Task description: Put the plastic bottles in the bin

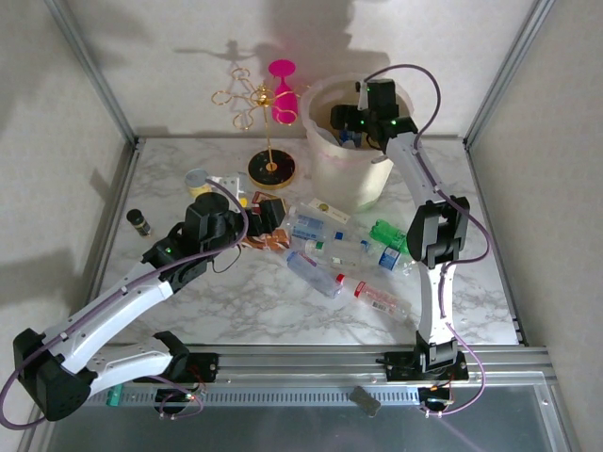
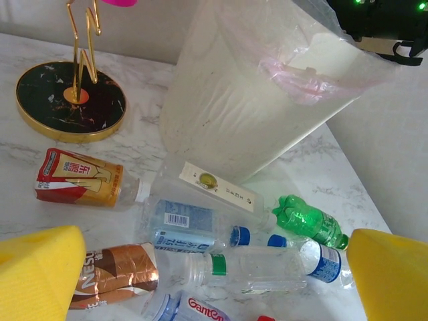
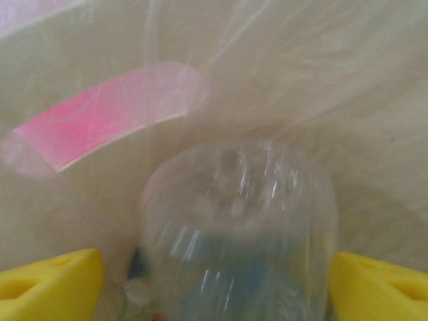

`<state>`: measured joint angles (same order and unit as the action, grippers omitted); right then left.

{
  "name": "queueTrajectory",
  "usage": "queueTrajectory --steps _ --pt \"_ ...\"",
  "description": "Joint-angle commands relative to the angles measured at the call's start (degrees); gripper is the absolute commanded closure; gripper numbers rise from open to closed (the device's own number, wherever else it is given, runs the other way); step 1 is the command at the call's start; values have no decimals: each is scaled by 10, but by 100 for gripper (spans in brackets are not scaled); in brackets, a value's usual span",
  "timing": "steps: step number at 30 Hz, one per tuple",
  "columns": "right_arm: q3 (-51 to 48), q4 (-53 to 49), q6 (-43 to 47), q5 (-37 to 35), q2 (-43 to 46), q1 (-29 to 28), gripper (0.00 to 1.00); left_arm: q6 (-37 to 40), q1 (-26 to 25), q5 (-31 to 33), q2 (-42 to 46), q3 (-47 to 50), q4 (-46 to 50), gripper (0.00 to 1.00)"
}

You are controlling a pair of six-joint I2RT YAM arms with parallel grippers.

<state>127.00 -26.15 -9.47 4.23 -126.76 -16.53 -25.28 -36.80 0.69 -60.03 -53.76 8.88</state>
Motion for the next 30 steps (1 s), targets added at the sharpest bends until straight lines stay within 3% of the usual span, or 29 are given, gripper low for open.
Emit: queueTrajectory --steps 1,6,10,17,21,24,27,30 --pt "23 -3 11 -17 23 -5 1 -2 10 -6 14 0 -11 0" --pt "52 -15 50 -87 51 -27 1 -11 13 15 12 -8 -1 0" --pt "-8 32 35 -141 125 -33 1 -45 15 53 7 -27 25 0" --pt "-102 73 2 -135 261 -41 3 -175 16 146 8 -81 118 0" --pt "-164 39 -8 -97 342 -48 14 -235 21 157 15 -67 149 0" --pt "-238 17 -19 -125 413 -63 17 -276 50 112 11 -48 167 0" --pt "-307 -13 -31 -228 484 -89 16 -330 104 33 -4 -23 189 0" --pt "-413 -6 -100 -231 570 -92 16 -370 137 -45 -18 16 174 0"
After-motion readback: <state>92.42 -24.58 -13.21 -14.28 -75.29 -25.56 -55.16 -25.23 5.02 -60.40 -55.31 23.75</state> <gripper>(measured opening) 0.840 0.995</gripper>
